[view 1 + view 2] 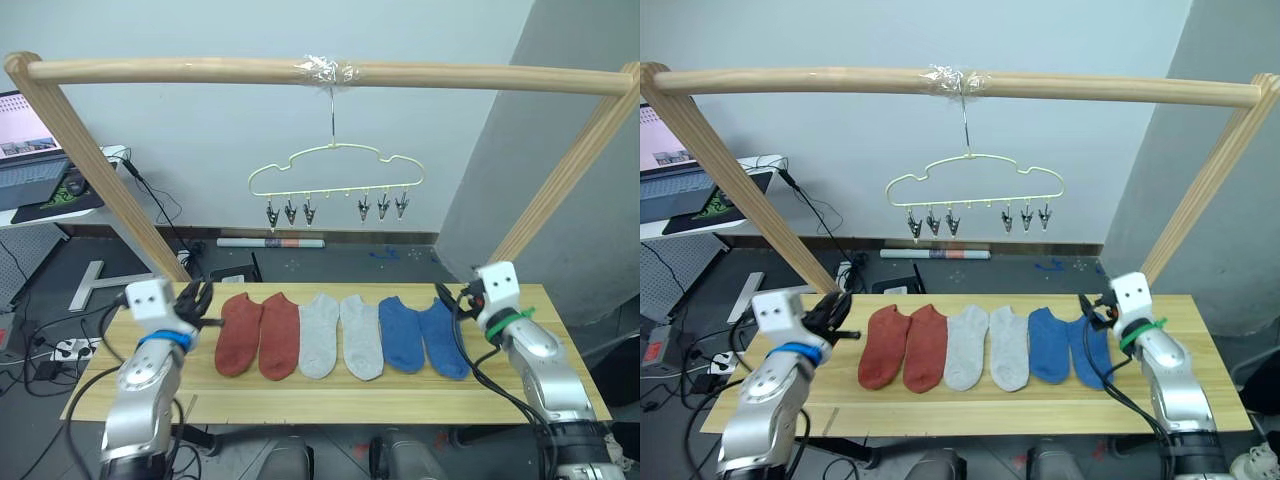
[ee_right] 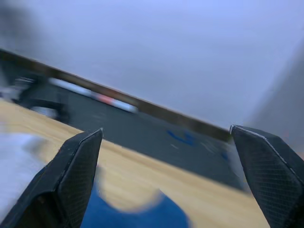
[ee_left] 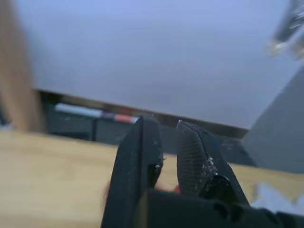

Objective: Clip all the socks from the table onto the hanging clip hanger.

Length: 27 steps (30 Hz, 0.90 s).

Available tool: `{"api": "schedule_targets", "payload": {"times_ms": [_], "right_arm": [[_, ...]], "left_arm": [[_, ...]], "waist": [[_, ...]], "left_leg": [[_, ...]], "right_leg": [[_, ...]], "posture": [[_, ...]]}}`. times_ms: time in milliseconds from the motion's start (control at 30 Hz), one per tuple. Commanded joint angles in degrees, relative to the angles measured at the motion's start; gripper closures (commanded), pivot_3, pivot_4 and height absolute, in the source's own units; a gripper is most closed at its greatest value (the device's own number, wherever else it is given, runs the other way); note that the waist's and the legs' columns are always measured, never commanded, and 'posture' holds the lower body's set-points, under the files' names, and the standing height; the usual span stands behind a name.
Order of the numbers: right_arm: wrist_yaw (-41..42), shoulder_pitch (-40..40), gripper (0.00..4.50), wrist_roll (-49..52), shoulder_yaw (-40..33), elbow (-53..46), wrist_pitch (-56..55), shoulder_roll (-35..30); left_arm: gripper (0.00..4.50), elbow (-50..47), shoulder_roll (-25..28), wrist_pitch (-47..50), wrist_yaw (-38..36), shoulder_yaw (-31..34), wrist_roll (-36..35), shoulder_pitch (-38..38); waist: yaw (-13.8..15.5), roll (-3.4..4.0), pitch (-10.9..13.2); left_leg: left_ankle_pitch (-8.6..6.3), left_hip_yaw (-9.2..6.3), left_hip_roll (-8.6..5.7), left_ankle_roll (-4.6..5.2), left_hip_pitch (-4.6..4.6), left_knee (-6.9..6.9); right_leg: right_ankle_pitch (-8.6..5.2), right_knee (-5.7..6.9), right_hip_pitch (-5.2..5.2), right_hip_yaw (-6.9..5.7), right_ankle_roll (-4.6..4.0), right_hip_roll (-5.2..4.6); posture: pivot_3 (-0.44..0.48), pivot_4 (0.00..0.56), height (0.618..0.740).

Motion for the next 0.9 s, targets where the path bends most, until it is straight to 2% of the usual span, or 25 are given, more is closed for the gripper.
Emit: {"api": "schedule_targets", "payload": {"times_ms": [33,133,333,433,533,900], "right_arm": [[5.9,-2.3,0.0,3.2,2.7,-6.0,1.7,-1.0],[9.5,-5.1,0.0,6.2,5.0,-9.8,4.7,-0.4],[10.9,-9.2,0.0,9.2,6.9,-13.4,9.1,0.9],[10.5,-11.2,0.0,8.6,7.9,-13.8,9.6,1.7],[10.9,-13.4,0.0,8.8,9.3,-14.0,9.9,3.1],[12.8,-17.3,0.0,10.4,12.2,-15.3,12.7,5.5]], "left_arm": [[3.45,-1.9,-0.6,0.2,0.9,-1.8,1.3,-2.6],[3.45,-0.9,-2.0,0.1,1.9,-3.4,2.1,-5.5],[3.45,-0.8,-3.9,-0.6,1.5,-4.4,1.9,-7.5],[2.89,-1.1,-3.9,-1.1,1.3,-5.3,2.8,-8.2],[2.03,0.0,-4.2,-0.8,2.8,-6.3,4.6,-10.7],[2.03,5.6,-5.6,-3.2,3.3,-5.9,4.9,-16.5]], "waist": [[-0.1,-0.03,0.1],[-0.2,-0.04,0.3],[-0.2,-0.08,0.5],[-0.2,-0.1,0.5],[-0.2,-0.1,0.6],[-0.4,-0.25,1.2]], "left_leg": [[0.0,0.0,0.0,0.0,-0.01,-0.01],[-0.06,0.0,0.01,-0.09,-0.05,-0.03],[-0.06,-0.03,0.02,-0.1,-0.32,-0.02],[-0.06,-0.03,0.02,-0.1,-0.51,0.0],[-0.05,-0.03,0.01,-0.11,-0.89,0.14],[-0.05,-0.04,0.0,-0.1,-0.93,0.2]], "right_leg": [[-0.01,-0.02,-0.01,0.0,0.02,0.0],[-0.09,0.0,-0.08,0.02,0.15,-0.02],[-0.09,0.02,-0.35,0.0,0.15,-0.07],[-0.09,0.03,-0.54,0.01,0.15,-0.09],[-0.06,0.15,-0.9,0.02,0.17,-0.09],[-0.04,0.16,-0.9,-0.01,0.19,-0.09]], "posture": [[0.003,0.147,0.74],[-0.007,0.152,0.74],[-0.018,0.158,0.74],[-0.02,0.161,0.74],[-0.021,0.165,0.74],[-0.038,0.179,0.74]]}}
